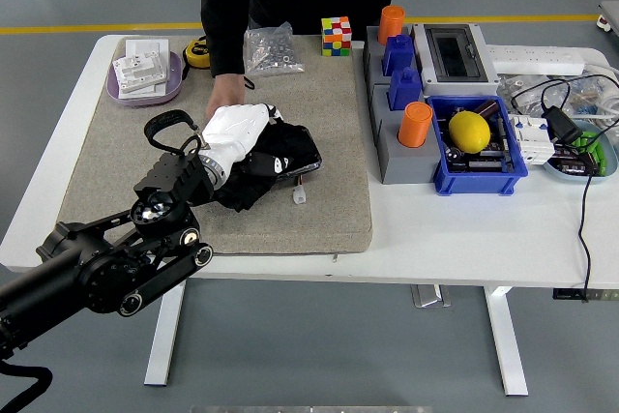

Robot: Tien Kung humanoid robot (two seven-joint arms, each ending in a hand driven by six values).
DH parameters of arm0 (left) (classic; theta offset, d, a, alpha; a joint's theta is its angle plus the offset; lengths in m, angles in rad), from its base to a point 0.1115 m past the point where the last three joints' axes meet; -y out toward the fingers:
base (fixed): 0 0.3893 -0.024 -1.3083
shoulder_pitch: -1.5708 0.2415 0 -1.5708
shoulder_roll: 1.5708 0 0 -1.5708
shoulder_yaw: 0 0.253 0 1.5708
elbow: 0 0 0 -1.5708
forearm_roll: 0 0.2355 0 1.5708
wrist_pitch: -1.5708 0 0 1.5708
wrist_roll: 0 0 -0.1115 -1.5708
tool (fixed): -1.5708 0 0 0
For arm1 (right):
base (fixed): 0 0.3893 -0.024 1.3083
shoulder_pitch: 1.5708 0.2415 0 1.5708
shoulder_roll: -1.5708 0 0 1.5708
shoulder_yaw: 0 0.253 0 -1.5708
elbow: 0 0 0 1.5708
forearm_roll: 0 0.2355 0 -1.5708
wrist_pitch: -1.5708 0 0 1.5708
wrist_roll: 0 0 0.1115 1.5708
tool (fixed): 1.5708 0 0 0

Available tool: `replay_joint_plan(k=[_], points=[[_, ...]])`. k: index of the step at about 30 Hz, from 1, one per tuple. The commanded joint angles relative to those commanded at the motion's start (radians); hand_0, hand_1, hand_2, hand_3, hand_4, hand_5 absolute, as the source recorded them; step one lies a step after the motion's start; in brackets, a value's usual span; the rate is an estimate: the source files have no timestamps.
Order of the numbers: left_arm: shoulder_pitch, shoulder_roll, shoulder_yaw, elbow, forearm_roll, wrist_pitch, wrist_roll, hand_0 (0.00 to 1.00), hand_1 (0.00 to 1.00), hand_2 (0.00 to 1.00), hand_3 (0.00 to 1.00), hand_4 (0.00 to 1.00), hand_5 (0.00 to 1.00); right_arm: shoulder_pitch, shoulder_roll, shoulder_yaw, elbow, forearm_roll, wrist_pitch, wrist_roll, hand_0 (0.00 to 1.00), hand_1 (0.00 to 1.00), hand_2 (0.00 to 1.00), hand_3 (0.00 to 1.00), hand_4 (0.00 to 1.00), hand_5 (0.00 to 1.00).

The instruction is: Pick the rag up,wipe the panel,place it on the desk

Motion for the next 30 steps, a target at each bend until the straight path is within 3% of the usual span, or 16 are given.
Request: replay_joint_plan(k=[11,19,30], points=[[-0.023,-0.031,0.050,0.005,-0.015,0.004,-0.002,0.221,0.077,0.404,0.271,0.002,0.002,0.004,0.000,-0.003,0.000,0.000,0.000,0.000,0.686,0.461,0.644,0.623,0.998,0.696],[-0.027,-0.037,0.057,0.016,-0.014,0.005,-0.002,0.221,0.080,0.405,0.273,0.002,0.002,0.003,-0.001,0.000,-0.001,-0.004,0.003,-0.002,0.686,0.461,0.644,0.623,0.998,0.696],[-0.005,-0.016,0.034,0.028,0.002,0.002,0.000,0.221,0.081,0.403,0.271,0.002,0.002,0.000,0.000,0.007,0.001,-0.003,-0.002,-0.001,0.687,0.461,0.644,0.623,0.998,0.697]])
